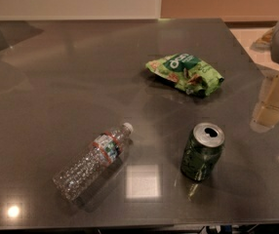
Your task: Move green rice chip bag near water bottle
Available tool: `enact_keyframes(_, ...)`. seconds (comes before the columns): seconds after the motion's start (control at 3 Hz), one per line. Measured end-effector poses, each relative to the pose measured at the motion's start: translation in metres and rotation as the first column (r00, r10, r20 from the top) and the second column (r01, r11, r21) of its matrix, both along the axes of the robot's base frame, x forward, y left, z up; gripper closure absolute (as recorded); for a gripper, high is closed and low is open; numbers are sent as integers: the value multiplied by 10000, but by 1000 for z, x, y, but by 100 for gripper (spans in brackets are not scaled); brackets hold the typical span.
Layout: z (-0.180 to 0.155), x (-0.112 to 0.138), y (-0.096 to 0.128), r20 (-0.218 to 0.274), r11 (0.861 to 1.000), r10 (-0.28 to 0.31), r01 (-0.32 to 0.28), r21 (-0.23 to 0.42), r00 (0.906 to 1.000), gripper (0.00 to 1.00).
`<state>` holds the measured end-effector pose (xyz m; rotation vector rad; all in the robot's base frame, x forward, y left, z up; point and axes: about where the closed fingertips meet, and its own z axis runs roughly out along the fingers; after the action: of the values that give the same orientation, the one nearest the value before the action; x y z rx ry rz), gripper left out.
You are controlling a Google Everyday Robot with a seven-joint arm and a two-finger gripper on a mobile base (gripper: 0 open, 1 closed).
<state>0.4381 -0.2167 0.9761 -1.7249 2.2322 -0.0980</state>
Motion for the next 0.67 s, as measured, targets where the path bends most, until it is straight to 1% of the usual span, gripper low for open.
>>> enact_keyframes(0.33,0,0,0,2,10000,0,0,0,10000,0)
enact_keyframes(0.67,2,7,5,13,9994,269,-269,223,9996,0)
